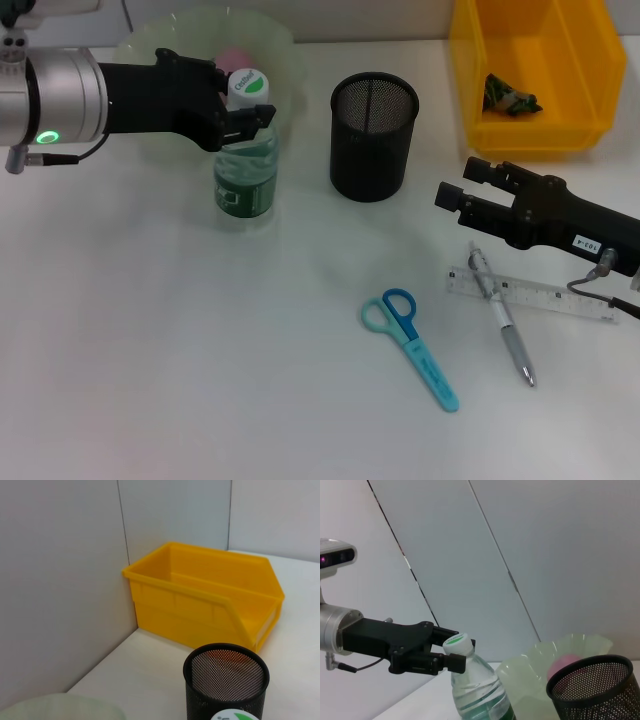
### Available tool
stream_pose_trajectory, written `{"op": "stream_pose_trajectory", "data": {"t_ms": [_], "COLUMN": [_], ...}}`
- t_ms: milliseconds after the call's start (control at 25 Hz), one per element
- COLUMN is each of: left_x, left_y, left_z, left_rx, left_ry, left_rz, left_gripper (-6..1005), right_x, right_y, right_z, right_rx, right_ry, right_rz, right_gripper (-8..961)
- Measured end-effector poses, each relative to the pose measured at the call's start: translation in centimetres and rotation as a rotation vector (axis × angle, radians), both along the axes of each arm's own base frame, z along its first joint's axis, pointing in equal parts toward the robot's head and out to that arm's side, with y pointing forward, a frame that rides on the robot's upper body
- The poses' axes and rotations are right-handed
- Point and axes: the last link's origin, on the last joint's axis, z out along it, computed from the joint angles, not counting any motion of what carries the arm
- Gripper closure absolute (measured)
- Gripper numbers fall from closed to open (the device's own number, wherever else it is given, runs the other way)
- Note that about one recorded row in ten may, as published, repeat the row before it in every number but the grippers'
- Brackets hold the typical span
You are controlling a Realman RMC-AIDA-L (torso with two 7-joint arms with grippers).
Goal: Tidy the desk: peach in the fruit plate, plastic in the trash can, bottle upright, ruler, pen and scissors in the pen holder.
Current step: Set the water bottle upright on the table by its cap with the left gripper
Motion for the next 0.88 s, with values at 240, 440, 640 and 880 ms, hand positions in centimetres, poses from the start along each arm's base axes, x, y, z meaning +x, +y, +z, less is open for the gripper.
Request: {"op": "stream_pose_trajectory", "data": {"t_ms": [240, 440, 640, 880], "left_x": [-0.30, -0.34, -0.35, -0.37], "left_y": [0.12, 0.21, 0.22, 0.25], "left_z": [-0.15, -0.11, -0.10, -0.01], "left_rx": [0.009, 0.016, 0.017, 0.019], "left_ry": [-0.018, -0.019, -0.019, -0.021], "left_rz": [-0.002, 0.000, 0.000, 0.003], "left_gripper": [553, 553, 553, 553], "right_x": [0.01, 0.05, 0.05, 0.00], "right_y": [-0.02, -0.05, -0.08, -0.04], "right_z": [-0.05, -0.04, -0.07, -0.07], "right_rx": [0.000, 0.001, 0.001, 0.001], "right_ry": [-0.003, -0.003, -0.005, -0.005], "right_rz": [0.002, 0.001, 0.003, 0.006], "right_gripper": [186, 185, 185, 185]}}
